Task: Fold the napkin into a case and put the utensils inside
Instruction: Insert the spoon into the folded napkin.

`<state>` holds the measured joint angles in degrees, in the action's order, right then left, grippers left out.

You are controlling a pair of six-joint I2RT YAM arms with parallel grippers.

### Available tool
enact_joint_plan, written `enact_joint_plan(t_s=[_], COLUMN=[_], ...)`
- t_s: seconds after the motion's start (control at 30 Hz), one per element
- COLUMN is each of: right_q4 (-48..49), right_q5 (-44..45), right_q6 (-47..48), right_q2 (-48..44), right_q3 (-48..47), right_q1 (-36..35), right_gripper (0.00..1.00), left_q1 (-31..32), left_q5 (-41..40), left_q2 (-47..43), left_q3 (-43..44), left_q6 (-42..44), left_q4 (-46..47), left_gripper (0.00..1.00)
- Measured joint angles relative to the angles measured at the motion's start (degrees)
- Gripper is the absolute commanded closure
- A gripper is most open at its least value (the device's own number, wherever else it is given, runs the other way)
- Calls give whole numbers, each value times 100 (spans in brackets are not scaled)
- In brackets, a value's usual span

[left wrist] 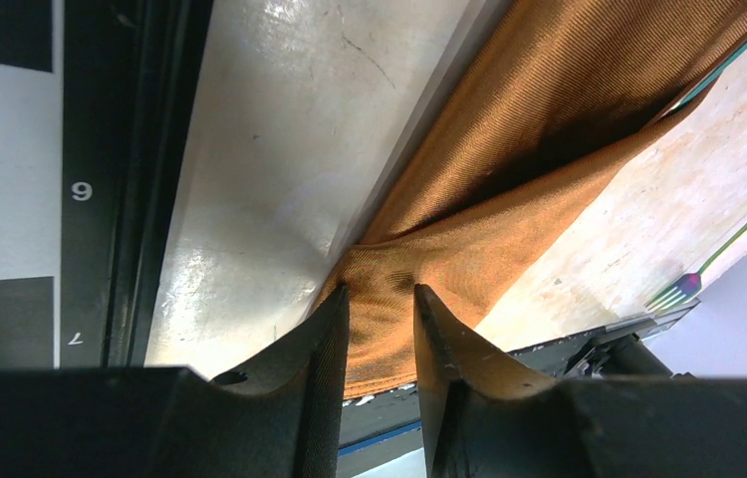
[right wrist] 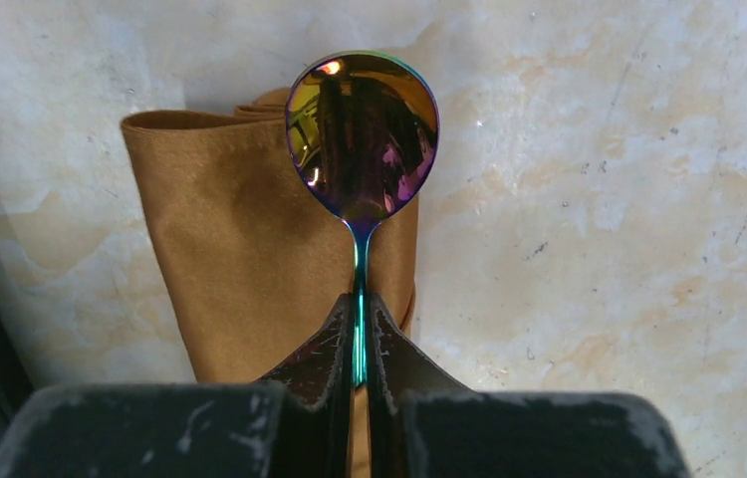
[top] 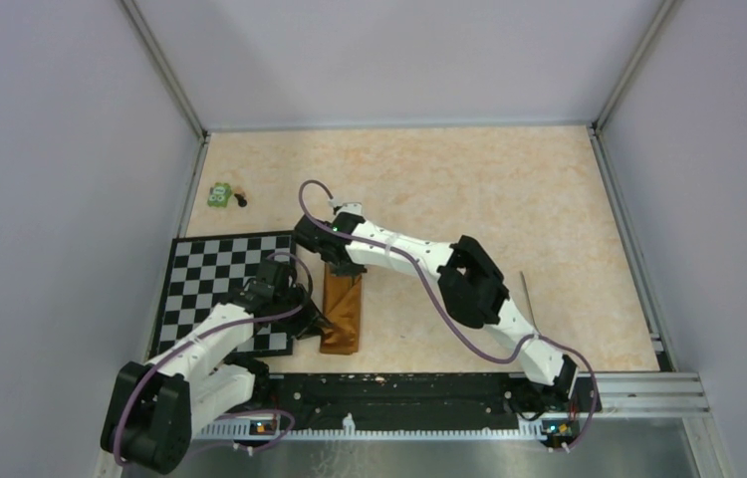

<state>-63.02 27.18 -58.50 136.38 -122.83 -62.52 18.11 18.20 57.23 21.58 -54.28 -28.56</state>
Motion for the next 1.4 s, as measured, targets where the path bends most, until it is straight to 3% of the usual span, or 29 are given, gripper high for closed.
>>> enact_joint_plan(t_s=[0.7,1.0,1.4], right_q4=[376,413,173], right_q5=[-531,-568,-522], right_q6=[-153,-107,262], right_q2=[-216,-221,-249], right_q3=[713,767,184], right_q1=[-103,-111,-109], right_gripper=[100,100,46], left_q1=[0,0,22], left_q5=[24,94,-17], left_q2=[42,37,-223], left_q3=[0,0,0], left_q6=[-7,-13,28], left_q4=[50,120,111], left_gripper=[62,52,38])
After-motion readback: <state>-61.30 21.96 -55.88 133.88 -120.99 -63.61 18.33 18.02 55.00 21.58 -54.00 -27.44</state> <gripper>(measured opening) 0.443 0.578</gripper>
